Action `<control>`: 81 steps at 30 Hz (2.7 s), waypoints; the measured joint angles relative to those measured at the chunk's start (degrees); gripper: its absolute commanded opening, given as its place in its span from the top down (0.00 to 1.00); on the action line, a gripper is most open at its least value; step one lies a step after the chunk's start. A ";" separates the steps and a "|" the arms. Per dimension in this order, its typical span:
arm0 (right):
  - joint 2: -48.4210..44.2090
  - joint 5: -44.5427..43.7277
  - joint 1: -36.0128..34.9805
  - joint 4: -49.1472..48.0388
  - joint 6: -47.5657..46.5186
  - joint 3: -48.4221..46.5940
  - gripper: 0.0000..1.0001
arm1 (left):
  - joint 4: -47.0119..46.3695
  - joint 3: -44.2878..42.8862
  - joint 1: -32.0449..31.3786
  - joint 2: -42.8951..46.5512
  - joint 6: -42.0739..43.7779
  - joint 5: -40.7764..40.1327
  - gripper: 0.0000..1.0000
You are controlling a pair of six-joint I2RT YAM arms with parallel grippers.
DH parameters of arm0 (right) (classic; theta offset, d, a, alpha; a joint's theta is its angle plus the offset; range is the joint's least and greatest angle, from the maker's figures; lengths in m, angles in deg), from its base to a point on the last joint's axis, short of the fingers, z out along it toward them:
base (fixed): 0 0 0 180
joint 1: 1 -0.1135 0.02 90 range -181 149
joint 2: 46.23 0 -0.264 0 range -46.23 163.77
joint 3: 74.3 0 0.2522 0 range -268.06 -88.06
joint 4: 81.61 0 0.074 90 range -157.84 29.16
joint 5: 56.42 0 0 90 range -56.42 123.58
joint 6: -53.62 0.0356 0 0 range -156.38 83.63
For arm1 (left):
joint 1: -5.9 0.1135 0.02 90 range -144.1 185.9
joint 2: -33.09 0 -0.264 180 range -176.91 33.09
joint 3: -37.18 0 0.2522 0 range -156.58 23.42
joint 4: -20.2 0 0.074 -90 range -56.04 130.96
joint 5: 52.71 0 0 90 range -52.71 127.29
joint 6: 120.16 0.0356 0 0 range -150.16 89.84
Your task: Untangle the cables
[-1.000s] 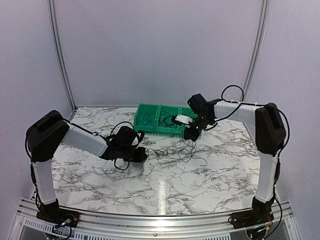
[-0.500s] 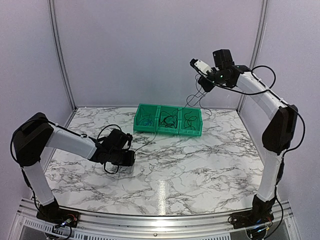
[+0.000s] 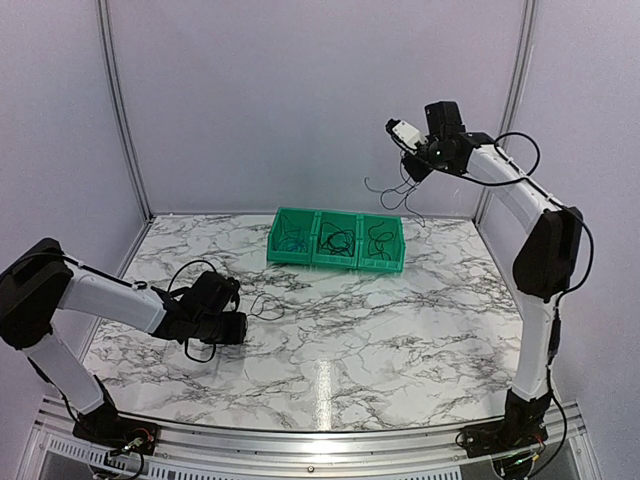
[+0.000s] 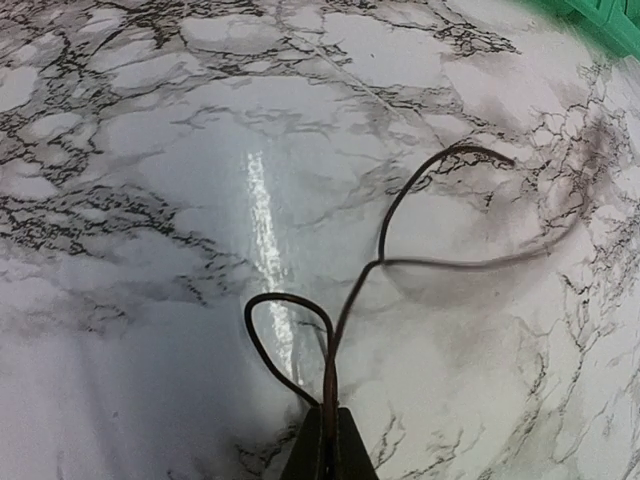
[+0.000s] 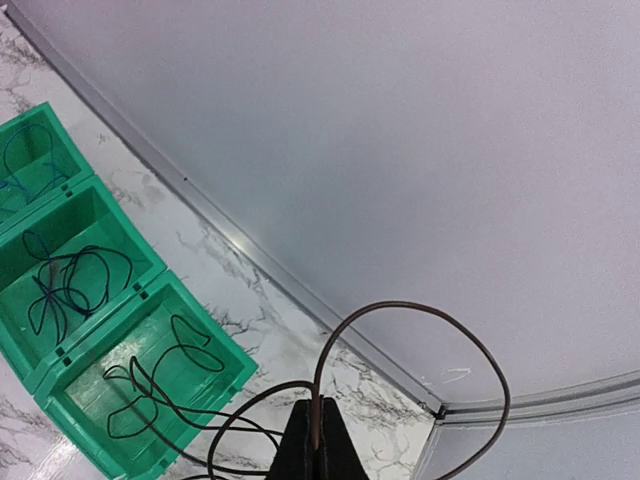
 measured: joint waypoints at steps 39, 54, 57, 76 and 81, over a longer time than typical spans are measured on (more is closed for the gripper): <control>9.73 18.58 1.77 -6.19 10.75 -0.50 1.00 | 0.63 -0.46 0.00 -0.33 -1.84 -0.63 1.00; 10.14 19.28 5.86 -8.79 11.78 7.34 1.00 | -2.27 -0.96 0.00 -2.19 -2.08 0.33 1.00; 10.14 19.30 6.16 -8.57 11.50 8.70 1.00 | -3.32 -1.05 0.00 -2.75 -2.08 0.70 1.00; 17.20 14.75 1.79 -2.25 8.70 7.06 0.82 | -5.40 -0.76 -0.02 -3.08 -2.14 1.14 1.00; 16.68 14.14 1.79 -0.68 8.46 6.88 0.64 | -5.97 -0.52 -0.02 -3.13 -2.51 1.16 1.00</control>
